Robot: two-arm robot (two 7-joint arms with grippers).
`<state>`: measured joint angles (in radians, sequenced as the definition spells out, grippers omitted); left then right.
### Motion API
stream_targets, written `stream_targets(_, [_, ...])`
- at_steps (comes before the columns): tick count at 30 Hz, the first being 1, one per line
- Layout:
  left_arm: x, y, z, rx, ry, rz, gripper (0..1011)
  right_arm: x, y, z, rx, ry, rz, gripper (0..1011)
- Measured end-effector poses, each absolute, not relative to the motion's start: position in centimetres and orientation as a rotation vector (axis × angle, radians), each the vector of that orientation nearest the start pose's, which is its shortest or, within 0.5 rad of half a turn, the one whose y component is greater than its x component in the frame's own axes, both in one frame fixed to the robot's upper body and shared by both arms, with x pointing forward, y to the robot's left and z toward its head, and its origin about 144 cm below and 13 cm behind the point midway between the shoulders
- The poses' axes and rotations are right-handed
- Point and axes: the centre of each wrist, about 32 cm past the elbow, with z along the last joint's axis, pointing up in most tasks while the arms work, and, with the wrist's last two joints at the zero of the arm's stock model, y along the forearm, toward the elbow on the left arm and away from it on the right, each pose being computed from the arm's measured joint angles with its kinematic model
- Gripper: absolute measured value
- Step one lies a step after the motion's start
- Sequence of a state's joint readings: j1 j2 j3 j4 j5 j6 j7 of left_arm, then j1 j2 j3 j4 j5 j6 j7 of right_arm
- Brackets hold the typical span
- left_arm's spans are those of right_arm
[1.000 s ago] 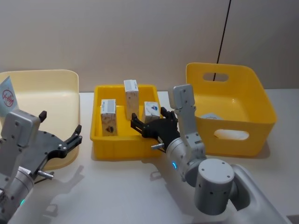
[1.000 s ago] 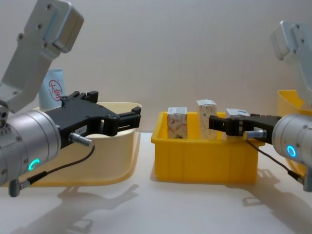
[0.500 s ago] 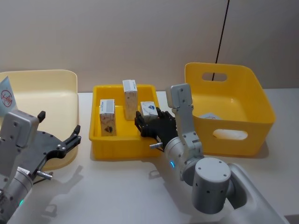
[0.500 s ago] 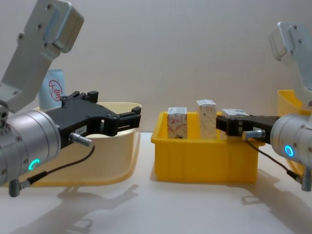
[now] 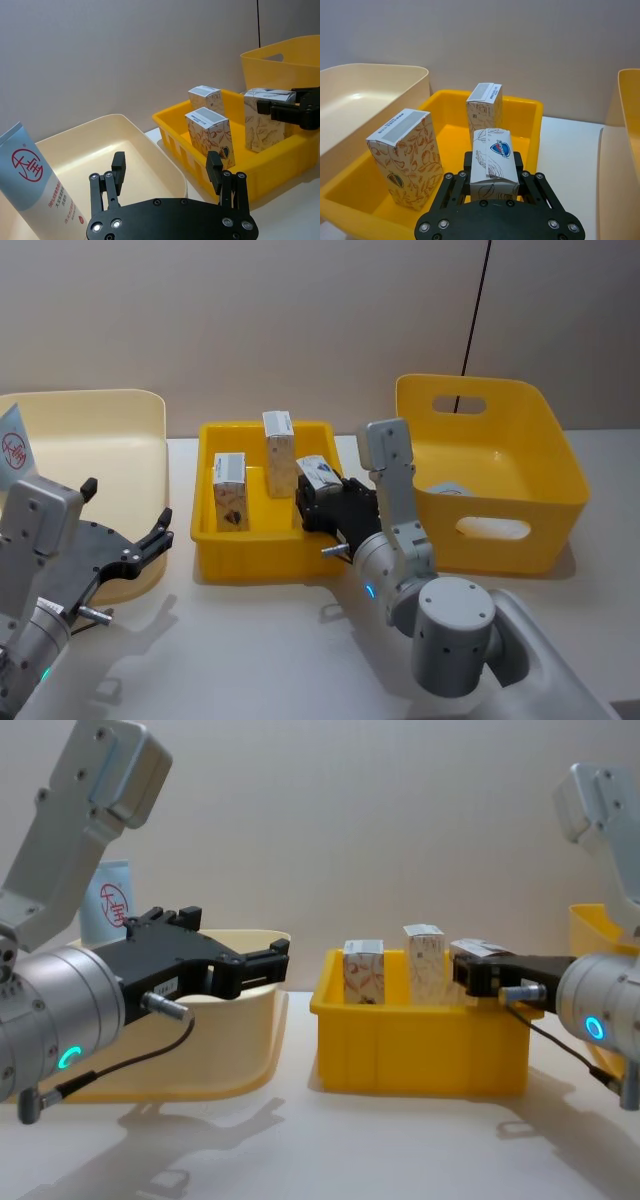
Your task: Bimanual collaborative sorting of washing and personal care products
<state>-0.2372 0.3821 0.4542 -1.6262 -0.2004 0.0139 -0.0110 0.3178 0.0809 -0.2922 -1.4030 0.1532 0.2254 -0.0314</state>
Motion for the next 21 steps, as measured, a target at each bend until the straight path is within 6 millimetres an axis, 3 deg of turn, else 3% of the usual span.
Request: stream_targets(21, [49.2, 19.8, 120.4, 0.061, -0.268, 1.124, 1003, 54.4, -18.3, 120.8, 0.100, -0.089, -1.277, 410])
